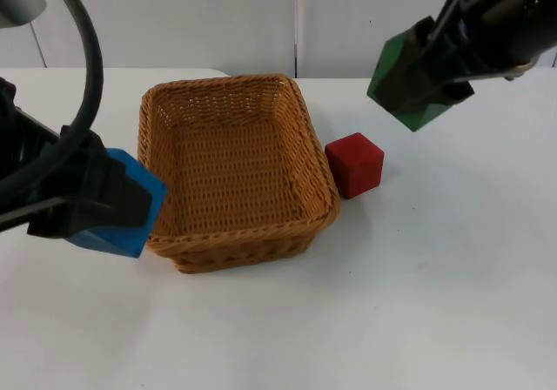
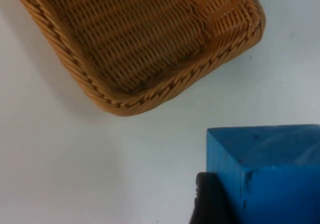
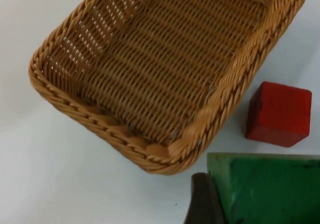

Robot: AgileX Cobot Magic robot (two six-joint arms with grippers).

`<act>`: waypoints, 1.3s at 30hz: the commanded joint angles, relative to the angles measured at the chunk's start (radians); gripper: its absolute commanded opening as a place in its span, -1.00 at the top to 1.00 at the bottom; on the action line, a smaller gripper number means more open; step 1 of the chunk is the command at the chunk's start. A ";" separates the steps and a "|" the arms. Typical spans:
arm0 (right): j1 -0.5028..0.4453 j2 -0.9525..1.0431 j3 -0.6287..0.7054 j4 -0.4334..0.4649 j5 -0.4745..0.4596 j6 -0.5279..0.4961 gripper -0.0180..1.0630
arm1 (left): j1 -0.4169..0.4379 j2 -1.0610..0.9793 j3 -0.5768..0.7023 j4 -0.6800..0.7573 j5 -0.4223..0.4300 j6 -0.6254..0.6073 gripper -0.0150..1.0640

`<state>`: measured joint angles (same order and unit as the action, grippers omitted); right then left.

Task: Pick up one cube with each hand and place exactly two cubes into the same basket, leaving the remaining cube outside.

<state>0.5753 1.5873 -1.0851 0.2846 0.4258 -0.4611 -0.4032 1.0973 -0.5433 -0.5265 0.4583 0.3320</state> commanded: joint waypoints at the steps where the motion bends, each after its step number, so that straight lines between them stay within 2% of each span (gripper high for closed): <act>1: 0.007 -0.009 -0.005 0.008 -0.033 0.001 0.97 | -0.007 -0.010 -0.002 -0.016 -0.016 -0.008 0.97; 13: 0.007 -0.009 -0.005 0.008 -0.065 0.001 0.97 | -0.007 -0.010 -0.002 -0.046 -0.070 -0.008 0.97; 20: 0.007 -0.003 -0.005 0.013 -0.114 0.001 0.97 | -0.007 -0.010 -0.002 -0.067 -0.099 -0.008 0.97; 26: 0.007 0.054 -0.056 0.013 -0.071 0.001 0.97 | -0.007 -0.006 -0.002 -0.067 -0.116 -0.008 0.97; 28: 0.007 0.117 -0.118 0.013 -0.036 0.001 0.97 | -0.007 0.008 -0.002 -0.067 -0.134 -0.008 0.97; 35: 0.007 0.247 -0.266 0.015 -0.006 0.001 0.97 | -0.007 0.087 -0.022 -0.069 -0.172 0.012 0.97; 39: 0.007 0.401 -0.467 0.013 0.079 0.001 0.97 | -0.007 0.218 -0.134 -0.069 -0.156 0.086 0.97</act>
<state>0.5753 1.9183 -1.4495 0.2948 0.4726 -0.4611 -0.4032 1.2609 -0.6219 -0.5792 0.3078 0.3784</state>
